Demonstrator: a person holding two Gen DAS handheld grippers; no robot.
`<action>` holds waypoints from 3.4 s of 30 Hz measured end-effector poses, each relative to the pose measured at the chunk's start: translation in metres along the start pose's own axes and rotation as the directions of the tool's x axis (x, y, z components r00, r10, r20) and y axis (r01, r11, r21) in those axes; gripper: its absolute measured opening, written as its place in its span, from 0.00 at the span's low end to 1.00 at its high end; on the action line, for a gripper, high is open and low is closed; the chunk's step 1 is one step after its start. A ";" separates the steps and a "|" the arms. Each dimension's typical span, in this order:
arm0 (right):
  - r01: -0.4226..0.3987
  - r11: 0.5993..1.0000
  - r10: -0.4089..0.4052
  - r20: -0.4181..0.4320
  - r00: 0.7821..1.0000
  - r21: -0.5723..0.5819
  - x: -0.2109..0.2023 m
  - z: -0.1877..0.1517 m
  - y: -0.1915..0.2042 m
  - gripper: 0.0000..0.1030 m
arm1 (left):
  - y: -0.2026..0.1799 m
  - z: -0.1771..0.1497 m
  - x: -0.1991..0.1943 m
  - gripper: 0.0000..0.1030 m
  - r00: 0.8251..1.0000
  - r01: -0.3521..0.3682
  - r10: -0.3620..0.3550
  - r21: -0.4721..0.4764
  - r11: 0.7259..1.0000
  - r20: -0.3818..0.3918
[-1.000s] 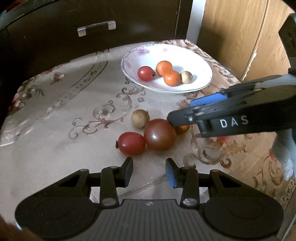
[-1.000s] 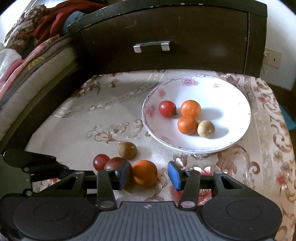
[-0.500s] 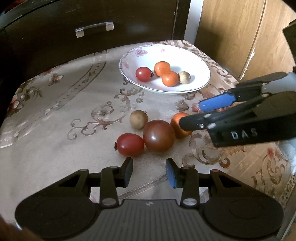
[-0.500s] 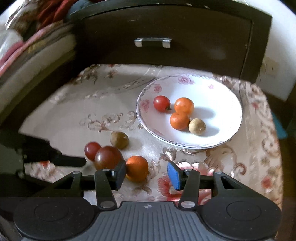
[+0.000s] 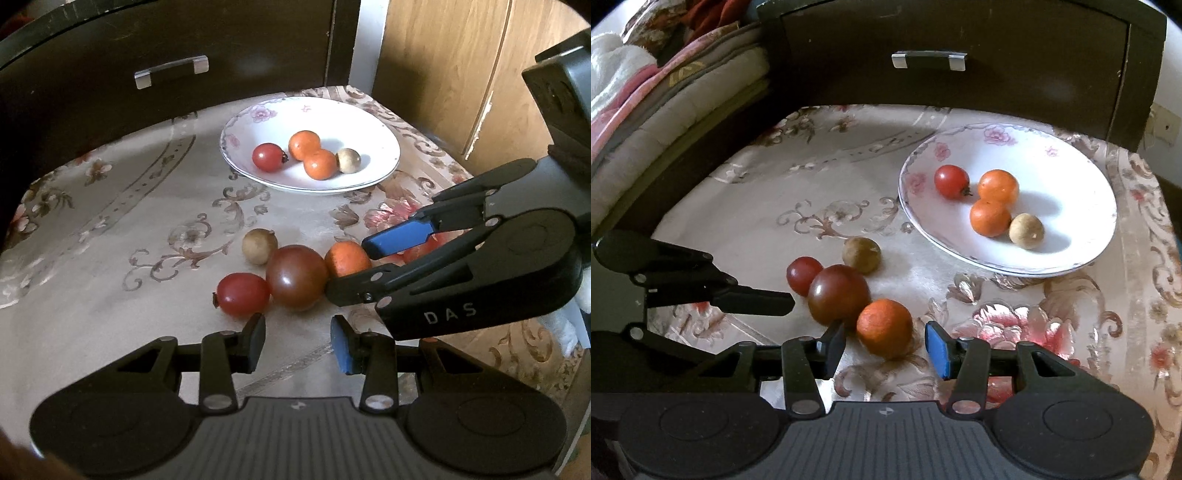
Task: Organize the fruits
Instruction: 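Move the right tool toward the tangerine beside the dark tomato, then grasp the tangerine with the right tool while the left tool grasps the large dark tomato, then lift the tangerine and dark tomato off the cloth with both tools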
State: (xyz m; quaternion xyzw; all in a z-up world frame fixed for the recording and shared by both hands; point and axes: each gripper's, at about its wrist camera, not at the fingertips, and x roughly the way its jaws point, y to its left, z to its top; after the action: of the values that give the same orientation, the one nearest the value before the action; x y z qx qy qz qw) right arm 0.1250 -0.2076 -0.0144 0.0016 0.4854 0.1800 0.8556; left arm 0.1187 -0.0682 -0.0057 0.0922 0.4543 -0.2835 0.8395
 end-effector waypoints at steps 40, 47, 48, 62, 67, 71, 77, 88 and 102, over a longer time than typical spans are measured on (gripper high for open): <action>0.003 0.993 -0.002 -0.011 1.000 0.118 -0.027 -0.026 -0.037 0.27 | -0.015 0.028 0.028 0.52 0.994 -0.080 0.068 0.128 0.989 0.089; 0.013 0.993 -0.012 -0.005 1.000 0.114 -0.028 -0.023 -0.036 0.27 | -0.018 0.024 0.021 0.45 0.996 -0.062 0.052 0.128 0.990 0.077; 0.013 0.994 -0.013 -0.001 1.000 0.112 -0.029 -0.023 -0.036 0.27 | -0.021 0.022 0.020 0.45 0.996 -0.058 0.049 0.134 0.989 0.072; 0.013 0.999 -0.012 -0.024 1.000 0.037 -0.025 -0.031 -0.017 0.27 | -0.031 -0.012 -0.008 0.46 0.998 -0.056 0.055 0.082 0.995 0.023; 0.009 1.000 -0.008 -0.027 1.000 0.024 -0.021 -0.029 -0.012 0.27 | -0.036 -0.020 -0.010 0.46 0.997 -0.075 0.072 0.115 0.990 0.032; 0.013 1.000 -0.013 -0.026 1.000 0.018 -0.020 -0.029 -0.011 0.28 | -0.035 -0.021 -0.009 0.49 0.997 -0.072 0.068 0.110 0.991 0.040; 0.017 1.000 -0.017 -0.024 1.000 0.014 -0.020 -0.029 -0.009 0.29 | -0.046 -0.024 -0.003 0.62 0.995 -0.087 0.077 0.180 0.980 0.060; 0.016 1.000 -0.016 -0.029 0.999 0.013 -0.017 -0.028 -0.009 0.29 | -0.046 -0.022 -0.014 0.56 0.996 -0.072 0.064 0.129 0.989 0.066; 0.019 1.000 -0.019 -0.026 0.999 0.007 -0.018 -0.029 -0.006 0.30 | -0.038 -0.040 -0.014 0.58 0.998 -0.066 0.066 -0.005 0.998 -0.004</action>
State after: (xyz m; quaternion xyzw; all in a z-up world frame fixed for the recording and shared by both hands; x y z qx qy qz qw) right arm 0.0944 -0.2240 -0.0154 -0.0021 0.4970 0.1700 0.8509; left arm 0.0635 -0.0773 -0.0136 0.1057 0.4531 -0.2542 0.8479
